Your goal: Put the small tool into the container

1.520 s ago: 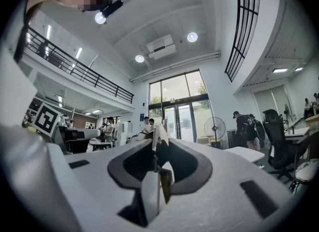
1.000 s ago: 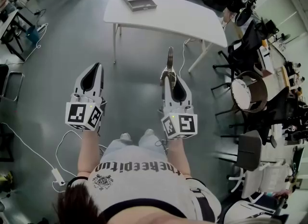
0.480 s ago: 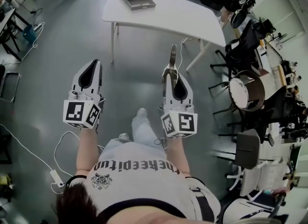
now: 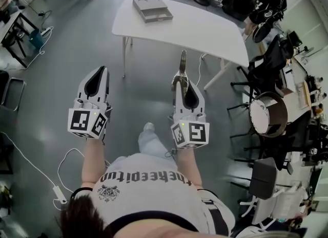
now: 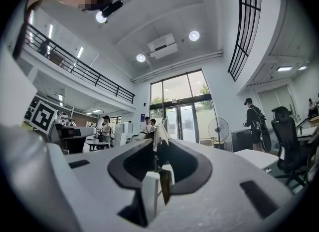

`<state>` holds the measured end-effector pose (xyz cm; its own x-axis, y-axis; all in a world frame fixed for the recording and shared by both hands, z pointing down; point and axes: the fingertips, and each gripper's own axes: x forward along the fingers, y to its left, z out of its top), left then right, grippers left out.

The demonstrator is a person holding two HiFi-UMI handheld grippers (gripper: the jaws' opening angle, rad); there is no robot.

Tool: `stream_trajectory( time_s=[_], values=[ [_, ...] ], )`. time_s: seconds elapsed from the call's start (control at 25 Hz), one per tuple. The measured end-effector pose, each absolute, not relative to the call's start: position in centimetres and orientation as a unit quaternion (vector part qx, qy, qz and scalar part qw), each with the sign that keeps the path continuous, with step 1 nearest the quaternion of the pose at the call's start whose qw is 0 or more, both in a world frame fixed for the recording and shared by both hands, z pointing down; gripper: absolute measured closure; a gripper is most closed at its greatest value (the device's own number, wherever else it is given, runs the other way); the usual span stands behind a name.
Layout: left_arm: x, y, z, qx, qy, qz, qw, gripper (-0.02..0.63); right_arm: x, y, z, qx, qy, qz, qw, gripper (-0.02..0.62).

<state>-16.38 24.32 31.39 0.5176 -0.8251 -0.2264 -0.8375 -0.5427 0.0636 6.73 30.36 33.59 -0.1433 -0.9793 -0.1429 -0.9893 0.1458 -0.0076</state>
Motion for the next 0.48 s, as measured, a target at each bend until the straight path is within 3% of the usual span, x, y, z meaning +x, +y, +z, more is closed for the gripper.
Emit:
stream_trajectory(
  time_s=[0.48],
  values=[
    [-9.7, 11.6, 30.5, -0.867, 0.482, 0.123, 0.024, 0.592, 12.4, 16.7, 32.5, -0.631, 0.773, 0.046, 0.051, 0.503]
  ],
)
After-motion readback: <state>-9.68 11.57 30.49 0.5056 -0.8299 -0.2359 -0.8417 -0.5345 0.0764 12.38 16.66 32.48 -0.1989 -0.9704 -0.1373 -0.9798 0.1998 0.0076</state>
